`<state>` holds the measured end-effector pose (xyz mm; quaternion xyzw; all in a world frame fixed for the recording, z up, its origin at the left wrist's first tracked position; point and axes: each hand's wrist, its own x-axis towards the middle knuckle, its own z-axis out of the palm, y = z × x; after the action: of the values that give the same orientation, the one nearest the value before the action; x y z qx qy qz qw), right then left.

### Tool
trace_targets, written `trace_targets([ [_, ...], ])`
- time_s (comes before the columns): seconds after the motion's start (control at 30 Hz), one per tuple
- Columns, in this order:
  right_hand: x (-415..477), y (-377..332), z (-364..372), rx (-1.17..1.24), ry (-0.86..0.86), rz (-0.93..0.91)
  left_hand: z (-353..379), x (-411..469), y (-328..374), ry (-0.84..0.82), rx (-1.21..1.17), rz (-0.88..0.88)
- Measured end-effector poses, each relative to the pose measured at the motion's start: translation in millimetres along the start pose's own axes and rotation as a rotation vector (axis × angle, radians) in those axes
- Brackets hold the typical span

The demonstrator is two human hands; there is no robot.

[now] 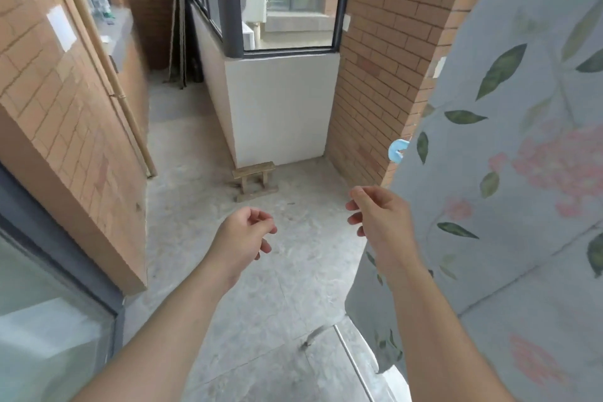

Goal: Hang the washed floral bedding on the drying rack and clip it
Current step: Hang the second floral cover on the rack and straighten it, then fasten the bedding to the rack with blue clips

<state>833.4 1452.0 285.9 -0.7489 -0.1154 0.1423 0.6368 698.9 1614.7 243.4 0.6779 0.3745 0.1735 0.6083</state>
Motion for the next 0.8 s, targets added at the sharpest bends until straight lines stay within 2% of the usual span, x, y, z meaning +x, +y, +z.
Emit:
trace_targets([
  [0.13, 53, -10, 16, -0.016, 0.155, 0.034, 7, 99, 40, -0.115, 0.03, 0.067],
  [0.27, 99, -6, 11, -0.021, 0.315, 0.102, 51, 174, 62, -0.275, 0.045, 0.083],
  [0.43, 154, 14, 4, 0.021, 0.391, 0.134, 114, 232, 69, -0.457, 0.124, 0.101],
  [0.6, 233, 39, 23, 0.064, 0.31, 0.231, 144, 289, 92, -0.543, 0.272, 0.154],
  [0.67, 258, 44, 37, 0.103, 0.261, 0.285, 146, 314, 107, -0.523, 0.291, 0.191],
  [0.8, 300, 46, 49, 0.079, 0.288, 0.34, 169, 362, 132, -0.524, 0.273, 0.23],
])
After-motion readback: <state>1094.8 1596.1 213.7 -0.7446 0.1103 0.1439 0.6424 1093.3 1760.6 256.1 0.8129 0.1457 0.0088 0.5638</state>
